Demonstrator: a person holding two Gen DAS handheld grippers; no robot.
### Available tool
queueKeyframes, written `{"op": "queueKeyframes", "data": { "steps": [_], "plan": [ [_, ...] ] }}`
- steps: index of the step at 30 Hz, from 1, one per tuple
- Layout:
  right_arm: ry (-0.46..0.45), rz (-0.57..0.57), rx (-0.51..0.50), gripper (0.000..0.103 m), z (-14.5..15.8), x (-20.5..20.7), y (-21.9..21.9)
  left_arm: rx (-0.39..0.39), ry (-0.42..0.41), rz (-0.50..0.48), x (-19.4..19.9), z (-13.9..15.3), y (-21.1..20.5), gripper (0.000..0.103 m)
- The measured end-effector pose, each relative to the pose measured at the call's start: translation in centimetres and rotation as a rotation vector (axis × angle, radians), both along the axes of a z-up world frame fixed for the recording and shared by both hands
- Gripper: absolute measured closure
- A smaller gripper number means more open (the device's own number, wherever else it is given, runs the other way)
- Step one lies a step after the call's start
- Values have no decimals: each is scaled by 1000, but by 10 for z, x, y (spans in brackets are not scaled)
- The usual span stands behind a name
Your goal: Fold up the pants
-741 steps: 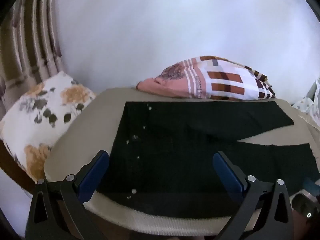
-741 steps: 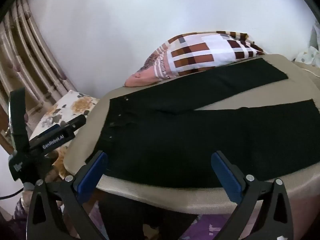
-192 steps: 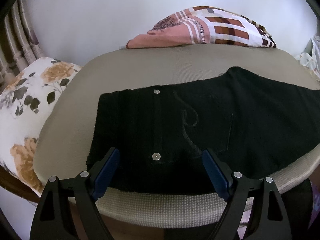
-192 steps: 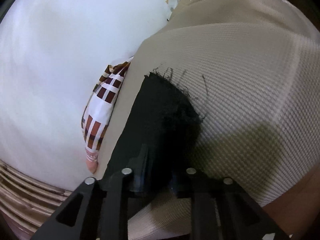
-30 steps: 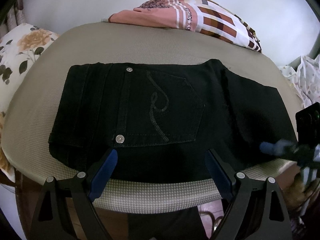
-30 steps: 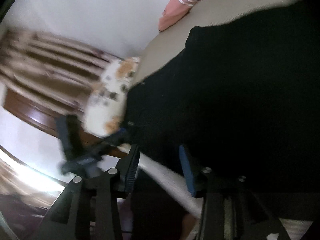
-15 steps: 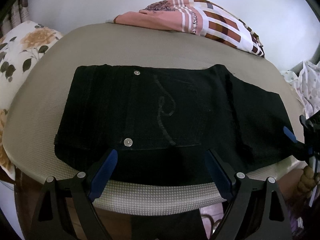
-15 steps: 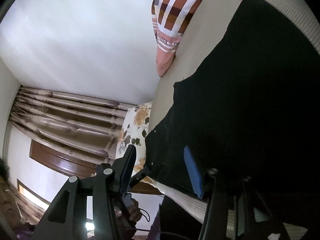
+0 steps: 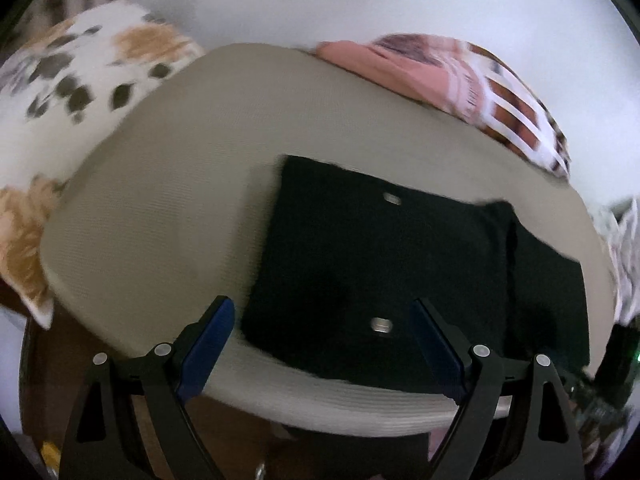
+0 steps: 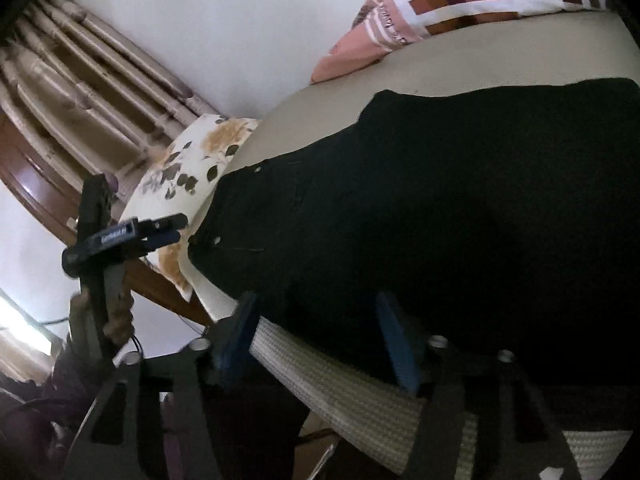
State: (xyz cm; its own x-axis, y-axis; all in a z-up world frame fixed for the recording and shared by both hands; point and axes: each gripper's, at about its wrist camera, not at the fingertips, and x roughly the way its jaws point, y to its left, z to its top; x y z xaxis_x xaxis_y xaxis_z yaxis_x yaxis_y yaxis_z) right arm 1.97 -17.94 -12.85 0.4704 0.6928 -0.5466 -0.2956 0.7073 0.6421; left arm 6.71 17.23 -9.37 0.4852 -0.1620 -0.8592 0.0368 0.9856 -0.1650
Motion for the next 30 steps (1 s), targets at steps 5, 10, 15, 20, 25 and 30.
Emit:
{"op": "queueKeyframes", "data": {
  "steps": [5,10,15,20,25,30],
  "plan": [
    [4,-17,26,44,-3,1,-4,-118,102,82,3,-10,53,14],
    [6,-34,22,44,-2,0,-3,-327,172,43,4,-31,71,14],
    [6,-45,22,44,-2,-1,-3,-423,258,59,10,-55,81,14],
    [3,-47,23,43,-2,-2,-4,-513,269,36,13,-62,79,14],
    [4,-47,24,42,-2,-2,-4,-477,274,-82,27,-65,62,13],
    [4,-50,23,42,-2,-2,-3,-507,327,-284,52,-69,57,13]
  ]
}}
